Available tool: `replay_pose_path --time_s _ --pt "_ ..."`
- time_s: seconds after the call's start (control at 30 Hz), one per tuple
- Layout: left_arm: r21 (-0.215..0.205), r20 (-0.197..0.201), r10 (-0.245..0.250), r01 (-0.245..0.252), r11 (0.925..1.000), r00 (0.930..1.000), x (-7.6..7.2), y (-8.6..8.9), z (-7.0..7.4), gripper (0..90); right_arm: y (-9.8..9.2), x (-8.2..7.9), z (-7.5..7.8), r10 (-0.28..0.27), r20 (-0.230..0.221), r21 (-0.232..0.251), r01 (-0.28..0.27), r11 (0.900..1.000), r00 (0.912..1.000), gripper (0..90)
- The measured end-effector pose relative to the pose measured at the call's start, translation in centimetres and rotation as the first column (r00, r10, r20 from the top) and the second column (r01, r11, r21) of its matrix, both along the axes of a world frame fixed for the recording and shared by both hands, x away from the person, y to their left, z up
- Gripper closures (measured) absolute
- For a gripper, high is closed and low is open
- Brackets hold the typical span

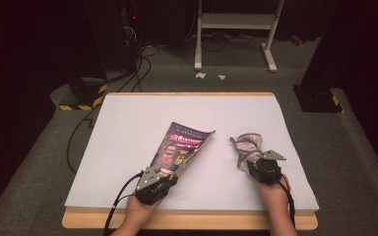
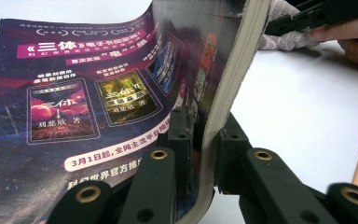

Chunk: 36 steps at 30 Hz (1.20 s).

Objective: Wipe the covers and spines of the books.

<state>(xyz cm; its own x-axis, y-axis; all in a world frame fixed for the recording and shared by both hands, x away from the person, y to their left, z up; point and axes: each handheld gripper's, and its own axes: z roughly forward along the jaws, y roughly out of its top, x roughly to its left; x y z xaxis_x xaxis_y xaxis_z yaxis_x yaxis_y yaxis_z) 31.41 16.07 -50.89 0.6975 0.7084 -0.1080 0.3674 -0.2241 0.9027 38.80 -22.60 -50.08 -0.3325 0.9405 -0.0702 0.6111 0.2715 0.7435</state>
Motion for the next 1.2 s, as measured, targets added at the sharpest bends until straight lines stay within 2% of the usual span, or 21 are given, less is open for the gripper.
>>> replay_pose_path --time_s 0.2,0.4,0.57,0.67,0.83,1.03,1.1,1.13,1.2 --pt "0.002 0.001 -0.001 0.001 1.0 1.0 0.0 -0.1 0.0 78.8 -0.7 -0.3 0.7 -0.004 0.007 0.078 0.004 0.997 1.0 63.7" --pt "0.006 0.001 -0.003 0.003 1.0 1.0 0.0 -0.1 -0.1 78.9 -0.7 -0.9 2.0 0.005 0.062 0.14 -0.014 0.99 0.9981 63.6" --pt "0.005 0.001 -0.004 0.004 1.0 1.0 0.0 -0.1 -0.1 78.9 0.2 -1.7 3.3 0.04 0.111 0.173 -0.059 0.983 0.993 63.4" --pt "0.01 0.001 -0.006 0.006 0.9999 1.0 0.0 -0.1 -0.1 78.9 1.3 -2.3 4.3 0.069 0.152 0.186 -0.098 0.978 0.9859 63.3" --pt "0.01 0.001 -0.008 0.008 0.9999 1.0 0.0 -0.1 -0.1 78.9 3.2 -3.1 5.4 0.122 0.195 0.205 -0.162 0.965 0.9732 63.2" --pt "0.013 0.002 -0.012 0.012 0.9999 0.9999 0.0 -0.1 -0.1 78.9 5.8 -3.9 6.1 0.206 0.214 0.246 -0.256 0.935 0.9549 63.0" --pt "0.014 0.002 -0.012 0.012 0.9998 0.9999 0.0 -0.1 -0.1 78.9 6.9 -4.2 6.4 0.233 0.222 0.252 -0.287 0.924 0.9466 62.9" --pt "0.014 0.002 -0.012 0.012 0.9998 0.9999 0.0 -0.2 -0.1 78.9 7.7 -4.3 6.7 0.256 0.23 0.248 -0.311 0.918 0.939 62.9" --pt "0.016 0.003 -0.012 0.012 0.9998 0.9999 0.0 -0.2 -0.1 78.9 8.7 -4.4 7.1 0.282 0.232 0.243 -0.336 0.91 0.931 62.7"
